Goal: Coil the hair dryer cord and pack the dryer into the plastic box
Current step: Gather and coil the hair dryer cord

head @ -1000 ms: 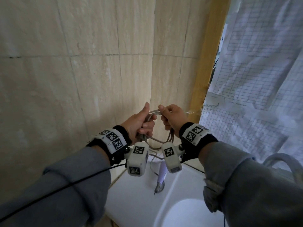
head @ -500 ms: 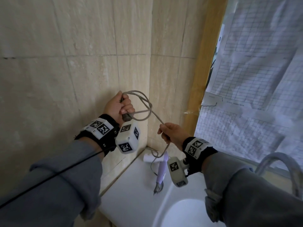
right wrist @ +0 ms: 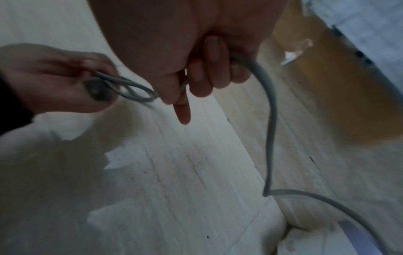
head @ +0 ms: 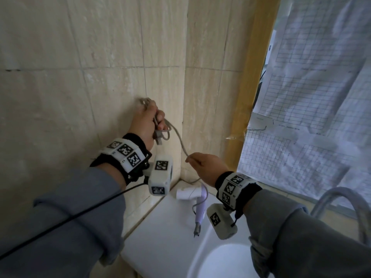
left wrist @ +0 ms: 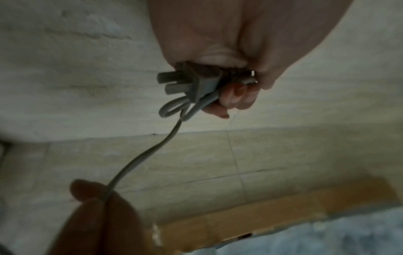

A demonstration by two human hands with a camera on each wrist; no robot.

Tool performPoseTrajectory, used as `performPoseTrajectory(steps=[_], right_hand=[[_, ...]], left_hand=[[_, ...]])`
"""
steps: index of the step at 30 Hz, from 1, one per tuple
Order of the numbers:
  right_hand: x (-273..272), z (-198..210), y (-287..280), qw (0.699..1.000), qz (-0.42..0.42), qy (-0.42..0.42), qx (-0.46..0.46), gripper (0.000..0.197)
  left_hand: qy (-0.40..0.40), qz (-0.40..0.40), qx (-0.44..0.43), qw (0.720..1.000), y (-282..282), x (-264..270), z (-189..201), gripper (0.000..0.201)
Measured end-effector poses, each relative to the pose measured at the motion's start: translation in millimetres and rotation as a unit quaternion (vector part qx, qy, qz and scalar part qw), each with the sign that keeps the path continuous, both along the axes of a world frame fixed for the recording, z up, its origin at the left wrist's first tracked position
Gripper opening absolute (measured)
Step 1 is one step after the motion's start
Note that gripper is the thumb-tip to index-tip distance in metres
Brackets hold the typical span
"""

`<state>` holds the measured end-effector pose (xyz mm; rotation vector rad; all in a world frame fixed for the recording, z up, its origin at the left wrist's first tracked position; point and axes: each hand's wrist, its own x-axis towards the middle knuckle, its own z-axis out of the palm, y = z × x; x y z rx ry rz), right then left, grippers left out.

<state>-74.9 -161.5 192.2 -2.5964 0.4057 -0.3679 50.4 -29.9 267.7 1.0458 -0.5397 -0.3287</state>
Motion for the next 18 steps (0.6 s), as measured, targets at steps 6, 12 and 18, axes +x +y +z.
performPoseTrajectory(steps=[6, 12, 18], right_hand=[[-0.9, 25.9, 24.7, 0.974, 0.085, 0.111, -0.177, 0.033], [3.3, 51.8, 36.4, 0.979, 0.148, 0.04, -0.135, 0.024], [10.2, 60.0, 15.3, 0.989, 0.087, -0.107, 0.062, 0.042]], left_hand=[[-0.161, 0.039, 0.223, 0.961, -4.6, -13.0, -22.1, 0.022], [-0.239, -0.008, 0.367, 0.899, -2.6, -24.9, -35.4, 0.022], [-0.089, -0.18, 0.274, 0.94, 5.2, -32.0, -43.7, 0.041]])
